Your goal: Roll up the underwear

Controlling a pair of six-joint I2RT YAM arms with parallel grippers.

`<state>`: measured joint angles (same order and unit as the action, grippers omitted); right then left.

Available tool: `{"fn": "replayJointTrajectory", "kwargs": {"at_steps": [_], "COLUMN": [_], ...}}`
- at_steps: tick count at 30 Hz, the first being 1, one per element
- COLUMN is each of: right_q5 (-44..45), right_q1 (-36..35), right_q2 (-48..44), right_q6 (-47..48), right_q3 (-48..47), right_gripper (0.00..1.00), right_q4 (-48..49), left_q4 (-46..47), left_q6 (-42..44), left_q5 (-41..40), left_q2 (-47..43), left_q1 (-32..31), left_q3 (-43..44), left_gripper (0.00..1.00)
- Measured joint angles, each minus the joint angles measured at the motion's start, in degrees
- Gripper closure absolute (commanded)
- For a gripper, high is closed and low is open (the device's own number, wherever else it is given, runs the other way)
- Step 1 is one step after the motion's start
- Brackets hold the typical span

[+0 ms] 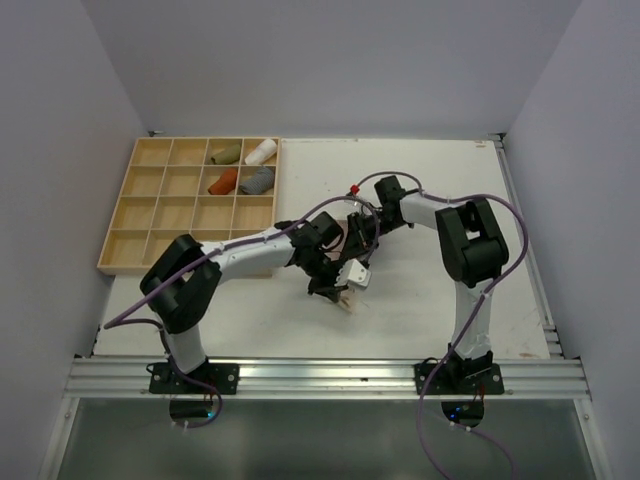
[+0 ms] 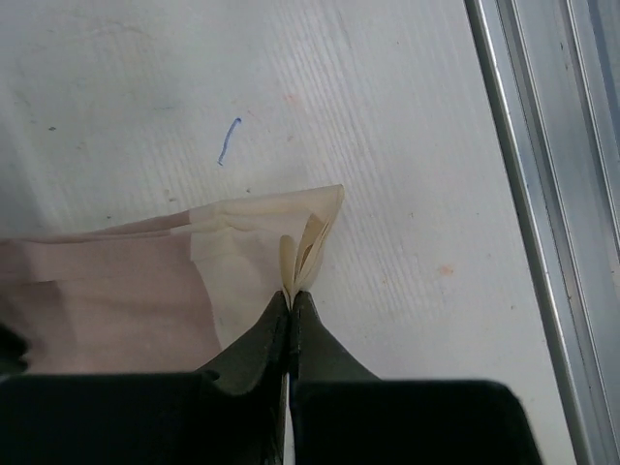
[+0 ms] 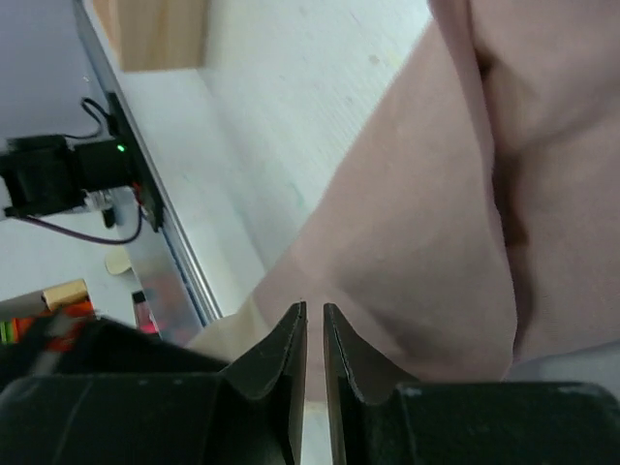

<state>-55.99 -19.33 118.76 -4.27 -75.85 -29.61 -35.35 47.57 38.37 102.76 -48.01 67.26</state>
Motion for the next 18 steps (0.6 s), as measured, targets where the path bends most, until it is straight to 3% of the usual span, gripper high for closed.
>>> {"fn": "replayJointTrajectory", "kwargs": {"at_steps": [10,18], "right_q5": [-0.31,0.72], "right_q1": [-2.12,-2.21], "right_q2": [4.85,4.96], "right_q6": [7.28,10.21], "right_q3": [0.79,-0.9], "right_gripper": [0.86,0.8], "right_q4": [-6.64,-10.32], "left_q4": [-2.82,-2.05], "left_q6": [-2.47,-3.06], "left_q5": [-1.46,-3.3], "left_q2": [7.23,13.7], "left_q1": [5.73,7.74], "left_q3": [13.86,15.45], "left_gripper": [1.0,1.0]}}
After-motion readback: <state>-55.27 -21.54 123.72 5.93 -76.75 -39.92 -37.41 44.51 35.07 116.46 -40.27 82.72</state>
